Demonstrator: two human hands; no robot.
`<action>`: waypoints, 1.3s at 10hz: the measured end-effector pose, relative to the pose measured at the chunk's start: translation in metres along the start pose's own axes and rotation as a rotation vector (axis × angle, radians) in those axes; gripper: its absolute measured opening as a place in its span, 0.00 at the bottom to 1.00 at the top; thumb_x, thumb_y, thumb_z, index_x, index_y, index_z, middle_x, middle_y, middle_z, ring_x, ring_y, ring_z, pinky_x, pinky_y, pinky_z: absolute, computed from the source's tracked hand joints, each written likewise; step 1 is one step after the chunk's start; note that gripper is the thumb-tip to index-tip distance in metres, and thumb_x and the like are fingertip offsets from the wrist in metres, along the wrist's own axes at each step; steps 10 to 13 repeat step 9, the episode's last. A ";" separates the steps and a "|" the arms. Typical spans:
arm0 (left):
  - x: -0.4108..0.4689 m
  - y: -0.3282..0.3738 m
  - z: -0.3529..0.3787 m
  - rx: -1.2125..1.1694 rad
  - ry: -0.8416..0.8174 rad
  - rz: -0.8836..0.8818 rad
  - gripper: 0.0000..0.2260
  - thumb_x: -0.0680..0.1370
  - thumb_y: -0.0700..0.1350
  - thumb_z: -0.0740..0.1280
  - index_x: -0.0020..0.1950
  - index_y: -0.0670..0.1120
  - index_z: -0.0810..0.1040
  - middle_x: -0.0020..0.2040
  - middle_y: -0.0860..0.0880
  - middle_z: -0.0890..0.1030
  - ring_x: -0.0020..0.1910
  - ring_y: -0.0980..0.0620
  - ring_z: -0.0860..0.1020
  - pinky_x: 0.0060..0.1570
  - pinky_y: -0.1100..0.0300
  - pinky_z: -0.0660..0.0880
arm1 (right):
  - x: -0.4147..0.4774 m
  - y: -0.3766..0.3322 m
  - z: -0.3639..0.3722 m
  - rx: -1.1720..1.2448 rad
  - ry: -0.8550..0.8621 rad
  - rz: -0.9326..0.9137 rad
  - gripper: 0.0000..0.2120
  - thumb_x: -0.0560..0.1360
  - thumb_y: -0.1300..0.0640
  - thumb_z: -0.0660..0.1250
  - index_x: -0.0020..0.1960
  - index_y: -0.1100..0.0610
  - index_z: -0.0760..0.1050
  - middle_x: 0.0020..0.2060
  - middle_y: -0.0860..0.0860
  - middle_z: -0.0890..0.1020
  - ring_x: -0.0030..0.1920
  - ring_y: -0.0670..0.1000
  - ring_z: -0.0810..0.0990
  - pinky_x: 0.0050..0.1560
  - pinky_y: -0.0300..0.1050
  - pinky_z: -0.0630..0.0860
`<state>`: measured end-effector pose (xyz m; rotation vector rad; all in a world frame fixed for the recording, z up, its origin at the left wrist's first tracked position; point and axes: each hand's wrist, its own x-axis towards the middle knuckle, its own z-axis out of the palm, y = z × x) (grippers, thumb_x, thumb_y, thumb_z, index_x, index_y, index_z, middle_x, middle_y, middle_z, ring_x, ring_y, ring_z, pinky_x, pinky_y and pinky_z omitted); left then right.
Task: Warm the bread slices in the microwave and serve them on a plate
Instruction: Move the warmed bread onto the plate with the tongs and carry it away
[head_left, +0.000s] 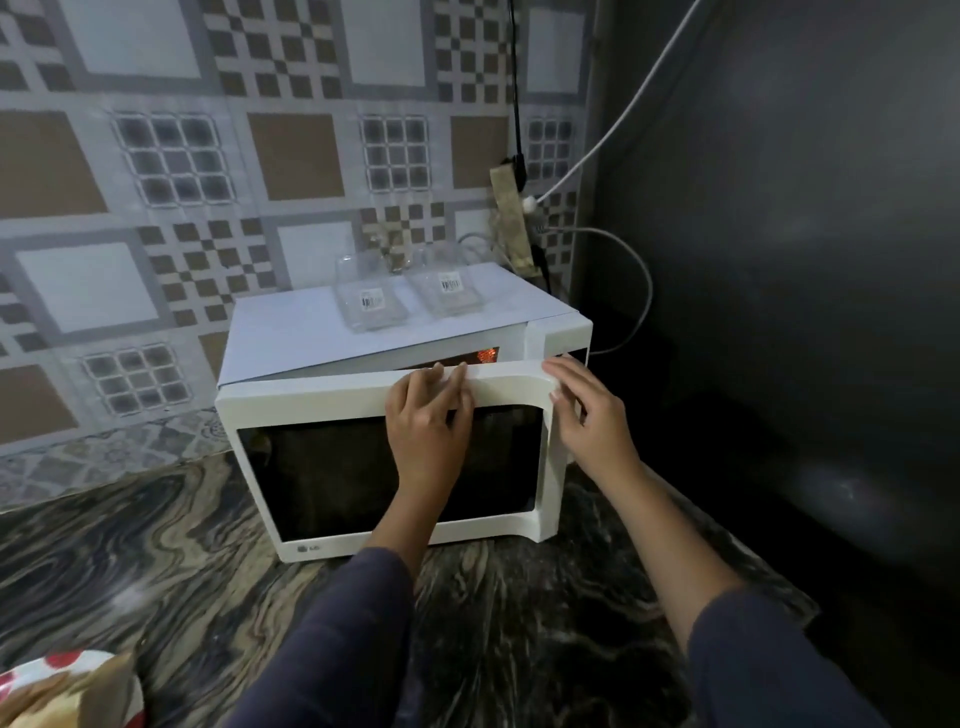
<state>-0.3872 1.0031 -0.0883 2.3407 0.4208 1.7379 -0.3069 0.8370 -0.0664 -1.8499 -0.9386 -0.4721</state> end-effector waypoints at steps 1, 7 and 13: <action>0.005 -0.005 0.011 0.063 -0.018 0.013 0.11 0.77 0.46 0.65 0.55 0.47 0.82 0.50 0.46 0.81 0.52 0.48 0.75 0.56 0.55 0.70 | 0.020 0.015 0.010 0.041 -0.008 -0.050 0.15 0.77 0.67 0.60 0.62 0.63 0.75 0.62 0.55 0.77 0.65 0.47 0.71 0.68 0.40 0.66; 0.019 0.022 0.037 0.227 -0.008 -0.282 0.13 0.78 0.47 0.63 0.59 0.45 0.80 0.58 0.44 0.77 0.58 0.44 0.72 0.57 0.52 0.73 | 0.091 0.063 0.008 0.080 -0.295 -0.303 0.15 0.73 0.62 0.68 0.59 0.63 0.77 0.55 0.56 0.78 0.59 0.55 0.75 0.62 0.35 0.66; -0.035 0.064 0.075 0.002 0.094 -0.581 0.17 0.77 0.43 0.66 0.64 0.40 0.70 0.63 0.42 0.66 0.64 0.48 0.65 0.65 0.63 0.63 | 0.112 0.071 -0.009 -0.217 -0.489 -0.283 0.35 0.75 0.42 0.62 0.73 0.61 0.57 0.72 0.56 0.62 0.74 0.55 0.55 0.72 0.47 0.56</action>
